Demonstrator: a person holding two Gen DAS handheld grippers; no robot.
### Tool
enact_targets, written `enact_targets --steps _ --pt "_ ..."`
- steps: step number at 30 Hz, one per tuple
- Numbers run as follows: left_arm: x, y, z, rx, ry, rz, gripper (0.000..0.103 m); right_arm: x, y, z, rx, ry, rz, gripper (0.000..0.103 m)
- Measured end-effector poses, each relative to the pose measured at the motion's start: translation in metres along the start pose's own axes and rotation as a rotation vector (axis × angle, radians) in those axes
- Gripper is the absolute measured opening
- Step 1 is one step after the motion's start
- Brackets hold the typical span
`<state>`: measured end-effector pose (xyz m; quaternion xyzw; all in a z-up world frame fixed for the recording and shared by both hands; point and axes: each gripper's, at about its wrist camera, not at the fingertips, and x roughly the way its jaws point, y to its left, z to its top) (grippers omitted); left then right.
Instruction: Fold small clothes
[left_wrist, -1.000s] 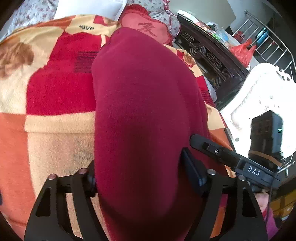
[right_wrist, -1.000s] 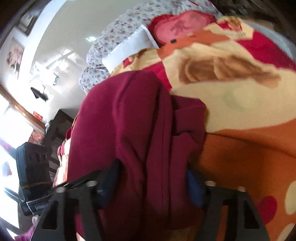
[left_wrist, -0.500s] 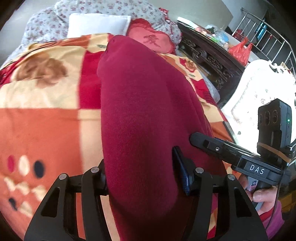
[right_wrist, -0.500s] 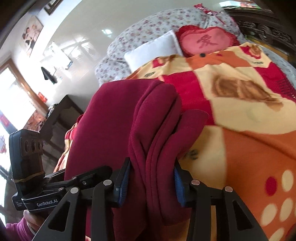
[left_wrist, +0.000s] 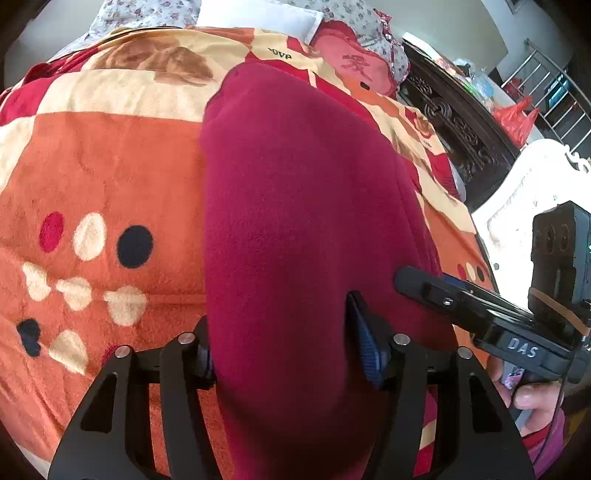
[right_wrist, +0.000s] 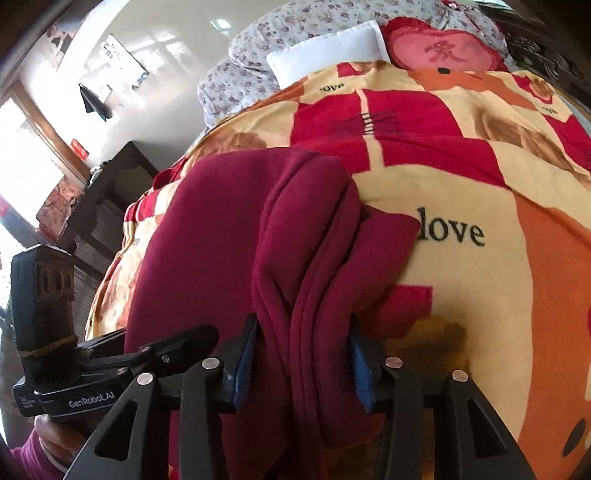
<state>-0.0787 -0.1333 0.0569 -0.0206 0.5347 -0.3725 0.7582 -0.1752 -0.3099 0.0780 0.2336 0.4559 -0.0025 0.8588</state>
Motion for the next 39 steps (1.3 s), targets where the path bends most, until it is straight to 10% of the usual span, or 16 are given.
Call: enact_targets --steps 15,21,39 --pt "-0.026 0.004 0.008 0.049 -0.096 0.178 0.061 -0.021 0.065 -0.002 -0.273 -0.076 -0.054 0.042" --pt "-0.016 0.001 0.0 0.051 -0.12 0.193 0.062 0.018 0.031 -0.019 -0.173 0.009 -0.101 0.038" --pt "-0.062 -0.023 -0.005 0.111 -0.261 0.341 0.062 -0.05 0.061 -0.022 -0.139 -0.193 -0.197 0.048"
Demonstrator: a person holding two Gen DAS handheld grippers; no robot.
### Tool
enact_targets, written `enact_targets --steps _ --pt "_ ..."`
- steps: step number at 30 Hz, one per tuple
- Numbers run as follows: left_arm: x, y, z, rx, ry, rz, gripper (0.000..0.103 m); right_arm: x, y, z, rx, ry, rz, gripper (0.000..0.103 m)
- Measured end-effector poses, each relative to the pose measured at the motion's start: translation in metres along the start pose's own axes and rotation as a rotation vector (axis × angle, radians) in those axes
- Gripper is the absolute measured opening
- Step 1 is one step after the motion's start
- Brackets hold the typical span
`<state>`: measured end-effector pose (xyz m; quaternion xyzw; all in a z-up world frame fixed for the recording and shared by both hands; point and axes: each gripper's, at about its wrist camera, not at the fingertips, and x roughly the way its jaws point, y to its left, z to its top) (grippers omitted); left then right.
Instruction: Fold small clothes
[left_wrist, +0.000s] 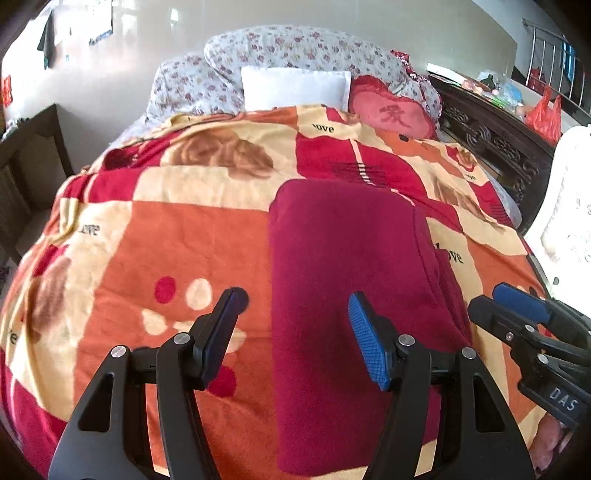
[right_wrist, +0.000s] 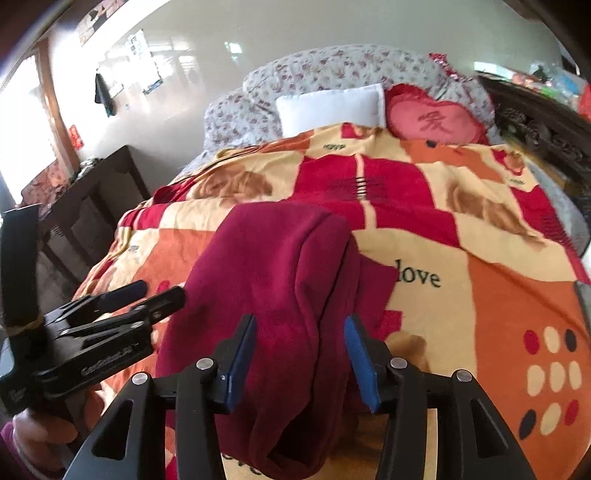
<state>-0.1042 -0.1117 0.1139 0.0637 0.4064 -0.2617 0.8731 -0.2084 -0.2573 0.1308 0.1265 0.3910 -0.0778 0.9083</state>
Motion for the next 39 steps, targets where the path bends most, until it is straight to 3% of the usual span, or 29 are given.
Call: enact_targets --steps 6,10,16,39 --pt "-0.013 0.002 -0.002 -0.002 -0.011 0.013 0.062 -0.005 0.009 -0.001 0.002 -0.001 -0.044 0.049" --pt "-0.019 0.005 -0.004 -0.01 -0.021 0.017 0.062 -0.007 0.011 -0.004 -0.001 0.0 -0.046 0.058" --pt "-0.027 0.004 -0.006 -0.011 -0.035 0.02 0.062 -0.013 0.013 -0.004 -0.001 -0.009 -0.049 0.062" --pt "-0.035 -0.003 -0.008 0.003 -0.04 0.022 0.062 -0.019 0.014 -0.006 0.007 -0.006 -0.054 0.063"
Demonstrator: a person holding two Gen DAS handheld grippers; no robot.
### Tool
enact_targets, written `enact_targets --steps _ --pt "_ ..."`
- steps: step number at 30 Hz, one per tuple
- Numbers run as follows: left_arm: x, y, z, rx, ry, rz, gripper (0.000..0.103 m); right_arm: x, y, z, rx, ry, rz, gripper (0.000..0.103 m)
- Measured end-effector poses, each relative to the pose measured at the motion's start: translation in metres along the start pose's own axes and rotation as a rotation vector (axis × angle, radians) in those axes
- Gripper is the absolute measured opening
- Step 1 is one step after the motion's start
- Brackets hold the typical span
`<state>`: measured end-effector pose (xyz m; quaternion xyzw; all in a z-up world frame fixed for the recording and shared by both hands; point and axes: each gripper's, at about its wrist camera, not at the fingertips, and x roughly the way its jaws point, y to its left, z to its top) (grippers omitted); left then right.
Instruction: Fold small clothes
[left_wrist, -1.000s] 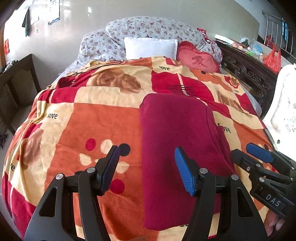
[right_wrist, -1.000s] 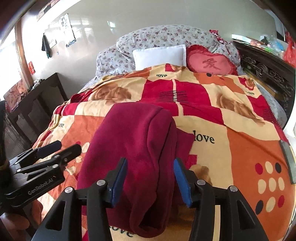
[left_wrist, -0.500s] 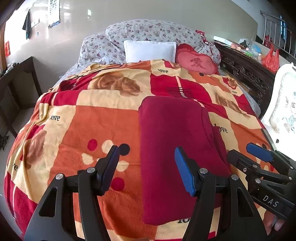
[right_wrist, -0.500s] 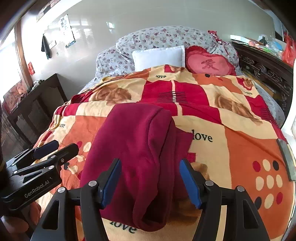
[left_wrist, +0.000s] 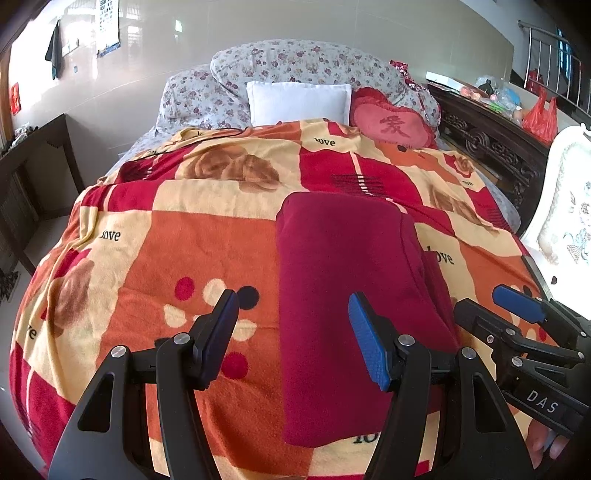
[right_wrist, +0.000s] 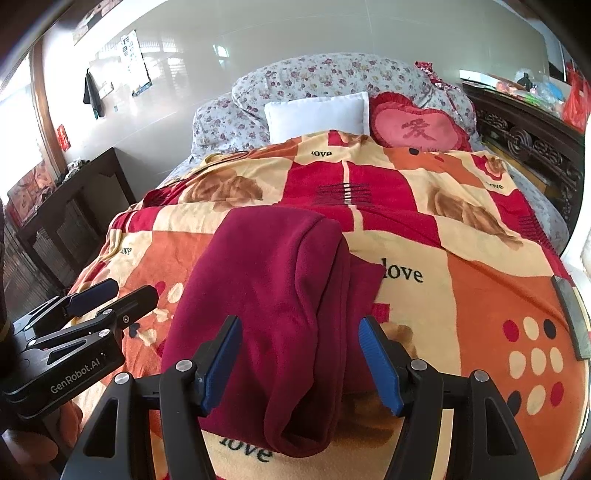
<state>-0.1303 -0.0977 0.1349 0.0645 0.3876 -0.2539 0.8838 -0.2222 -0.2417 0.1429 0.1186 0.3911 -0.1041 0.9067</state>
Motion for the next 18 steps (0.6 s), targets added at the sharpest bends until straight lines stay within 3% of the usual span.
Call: enact_targets --steps 18 --pt "0.0062 0.0037 -0.0018 -0.009 0.01 0.01 0.062 0.0066 -0.0022 -0.0022 0.009 0.018 0.005 0.064"
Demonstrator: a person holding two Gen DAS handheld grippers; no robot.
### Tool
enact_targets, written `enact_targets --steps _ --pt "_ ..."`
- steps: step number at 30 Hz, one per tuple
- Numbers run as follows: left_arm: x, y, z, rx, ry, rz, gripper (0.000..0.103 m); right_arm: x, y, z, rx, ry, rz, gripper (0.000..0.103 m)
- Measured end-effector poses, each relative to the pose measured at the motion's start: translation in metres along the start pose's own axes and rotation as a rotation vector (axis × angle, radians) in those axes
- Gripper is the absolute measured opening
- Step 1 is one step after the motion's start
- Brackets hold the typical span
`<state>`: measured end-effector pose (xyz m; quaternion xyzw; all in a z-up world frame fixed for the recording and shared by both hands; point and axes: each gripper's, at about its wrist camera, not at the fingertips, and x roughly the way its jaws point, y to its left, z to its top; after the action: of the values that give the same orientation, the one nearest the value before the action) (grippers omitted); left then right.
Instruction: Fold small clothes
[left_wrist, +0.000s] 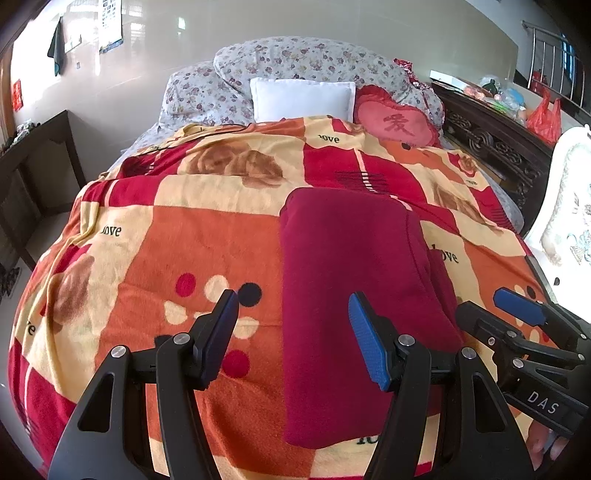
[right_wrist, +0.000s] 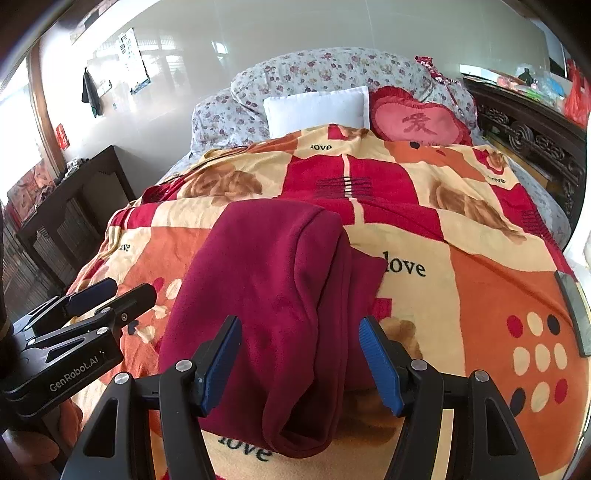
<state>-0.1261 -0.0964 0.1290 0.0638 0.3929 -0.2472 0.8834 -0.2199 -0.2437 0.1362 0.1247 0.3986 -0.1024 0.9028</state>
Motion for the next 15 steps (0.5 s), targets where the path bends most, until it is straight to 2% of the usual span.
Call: enact_targets --steps 15 --pt "0.0085 0.0058 -0.0026 -0.01 -0.004 0.017 0.062 0.0104 0.0017 -0.0006 -0.005 0.024 0.005 0.064"
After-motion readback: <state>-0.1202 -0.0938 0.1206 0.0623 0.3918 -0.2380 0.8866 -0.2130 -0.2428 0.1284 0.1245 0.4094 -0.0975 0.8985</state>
